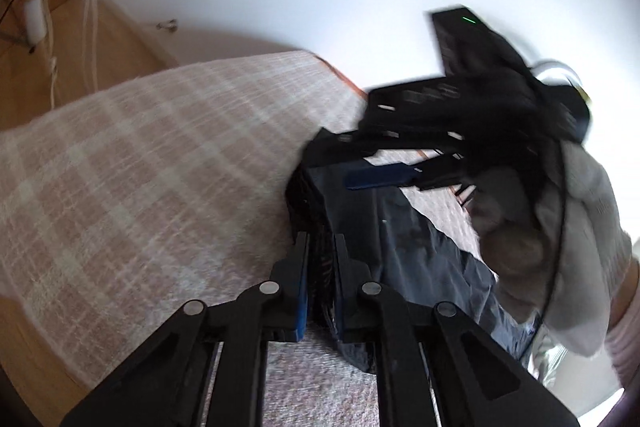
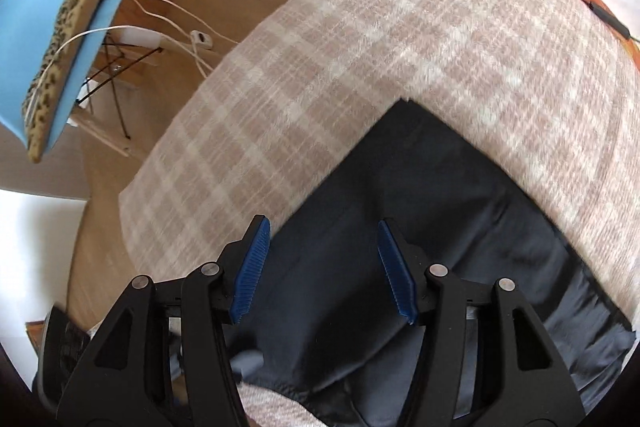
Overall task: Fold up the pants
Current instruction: 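Lower the left tool onto the folded trouser edge and close on it, then close the right tool on the trouser end beside the left tool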
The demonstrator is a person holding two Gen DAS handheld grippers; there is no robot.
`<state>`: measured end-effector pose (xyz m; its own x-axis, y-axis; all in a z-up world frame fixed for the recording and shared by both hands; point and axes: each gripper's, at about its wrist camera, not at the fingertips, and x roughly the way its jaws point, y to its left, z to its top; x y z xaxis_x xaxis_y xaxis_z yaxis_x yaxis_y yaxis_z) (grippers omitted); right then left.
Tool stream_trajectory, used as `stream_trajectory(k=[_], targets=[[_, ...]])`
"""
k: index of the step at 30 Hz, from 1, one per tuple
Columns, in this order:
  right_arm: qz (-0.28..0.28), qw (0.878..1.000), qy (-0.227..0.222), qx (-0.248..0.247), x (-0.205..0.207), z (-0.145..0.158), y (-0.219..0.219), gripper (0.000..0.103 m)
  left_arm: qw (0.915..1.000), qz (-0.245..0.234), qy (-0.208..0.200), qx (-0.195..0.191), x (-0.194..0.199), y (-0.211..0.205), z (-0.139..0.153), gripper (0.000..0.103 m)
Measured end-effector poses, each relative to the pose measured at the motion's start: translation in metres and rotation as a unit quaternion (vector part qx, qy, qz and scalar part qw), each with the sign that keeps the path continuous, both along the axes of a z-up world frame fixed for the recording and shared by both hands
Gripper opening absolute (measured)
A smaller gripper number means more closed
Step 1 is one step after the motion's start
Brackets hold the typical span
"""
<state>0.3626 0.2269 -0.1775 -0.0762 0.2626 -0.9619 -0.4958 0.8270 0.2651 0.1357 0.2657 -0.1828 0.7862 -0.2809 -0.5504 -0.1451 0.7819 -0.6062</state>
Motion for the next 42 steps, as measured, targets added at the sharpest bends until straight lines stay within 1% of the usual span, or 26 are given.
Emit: stream_trajectory(k=[2, 6, 8, 9, 11, 12, 14, 16, 17, 19, 22, 25, 26, 28, 29, 30, 31, 33, 35, 39, 40, 41, 42], targets=[[-0.004, 1.0, 0.002, -0.007, 0.005, 0.001, 0.005, 0.059, 0.9998, -0.012, -0.006, 0.016, 0.003, -0.005, 0.005, 0.007], [0.004, 1.0, -0.002, -0.025, 0.01, 0.0, 0.016, 0.059, 0.9989, -0.033, -0.015, 0.03, 0.007, -0.013, 0.012, 0.007], [0.012, 0.999, -0.004, -0.047, 0.013, -0.006, 0.021, 0.059, 0.9982, -0.046, -0.02, 0.034, 0.006, -0.018, 0.014, 0.007], [0.014, 0.998, -0.005, -0.056, 0.012, -0.008, 0.022, 0.057, 0.998, -0.049, -0.019, 0.036, 0.006, -0.019, 0.014, 0.007], [0.022, 0.997, -0.016, -0.076, 0.009, -0.014, 0.026, 0.041, 0.9976, -0.052, -0.017, 0.042, 0.005, -0.021, 0.014, 0.007], [0.024, 0.996, -0.023, -0.082, 0.008, -0.014, 0.026, 0.038, 0.9974, -0.053, -0.017, 0.045, 0.005, -0.022, 0.014, 0.007], [0.021, 0.996, -0.03, -0.084, 0.008, -0.015, 0.023, 0.02, 0.9976, -0.052, -0.017, 0.044, 0.003, -0.021, 0.014, 0.007], [0.017, 0.996, -0.028, -0.078, 0.009, -0.014, 0.016, 0.01, 0.9977, -0.05, -0.016, 0.042, 0.004, -0.02, 0.013, 0.007], [0.013, 0.997, -0.026, -0.07, 0.01, -0.013, 0.01, 0.007, 0.9976, -0.051, -0.016, 0.045, 0.004, -0.021, 0.013, 0.007], [0.005, 0.998, -0.026, -0.056, 0.011, -0.008, -0.001, 0.006, 0.997, -0.047, -0.015, 0.06, 0.002, -0.024, 0.014, 0.007], [-0.008, 0.999, -0.03, -0.032, 0.009, -0.001, -0.016, 0.005, 0.9964, -0.029, -0.011, 0.079, -0.005, -0.028, 0.015, 0.007], [-0.017, 0.999, -0.032, -0.014, 0.007, 0.008, -0.028, 0.005, 0.9953, -0.021, 0.007, 0.095, -0.005, -0.029, 0.012, 0.009], [-0.018, 0.999, -0.032, -0.006, 0.005, 0.012, -0.038, 0.005, 0.9951, -0.018, 0.019, 0.095, -0.003, -0.029, 0.009, 0.009], [-0.022, 0.999, -0.034, 0.008, 0.003, 0.019, -0.046, 0.005, 0.9954, -0.012, 0.046, 0.083, 0.002, -0.023, 0.001, 0.015], [-0.022, 0.999, -0.036, 0.015, 0.0, 0.022, -0.052, 0.005, 0.9954, -0.008, 0.064, 0.072, 0.005, -0.019, -0.004, 0.02], [-0.022, 0.999, -0.038, 0.018, 0.002, 0.028, -0.053, 0.005, 0.9963, -0.007, 0.069, 0.051, 0.007, -0.015, -0.008, 0.021], [-0.024, 0.999, -0.039, 0.022, 0.0, 0.03, -0.058, 0.005, 0.997, -0.005, 0.064, 0.044, 0.007, -0.013, -0.008, 0.021], [-0.028, 0.998, -0.037, 0.029, 0.001, 0.036, -0.063, 0.005, 0.997, -0.008, 0.068, 0.037, 0.011, -0.01, -0.007, 0.021], [-0.032, 0.998, -0.041, 0.037, 0.0, 0.041, -0.065, 0.005, 0.998, -0.024, 0.055, 0.021, 0.008, -0.013, -0.004, 0.021], [-0.042, 0.997, -0.042, 0.055, -0.003, 0.045, -0.073, 0.005, 0.9974, -0.046, 0.029, 0.047, 0.004, -0.027, 0.009, 0.02], [-0.044, 0.996, -0.044, 0.057, -0.003, 0.046, -0.076, 0.005, 0.9971, -0.049, 0.024, 0.052, 0.003, -0.03, 0.011, 0.017], [-0.046, 0.996, -0.045, 0.059, -0.004, 0.046, -0.076, 0.005, 0.9969, -0.051, 0.023, 0.056, 0.003, -0.032, 0.012, 0.009], [-0.047, 0.996, -0.046, 0.064, -0.005, 0.049, -0.081, 0.005, 0.9967, -0.053, 0.018, 0.058, 0.001, -0.034, 0.015, 0.007]])
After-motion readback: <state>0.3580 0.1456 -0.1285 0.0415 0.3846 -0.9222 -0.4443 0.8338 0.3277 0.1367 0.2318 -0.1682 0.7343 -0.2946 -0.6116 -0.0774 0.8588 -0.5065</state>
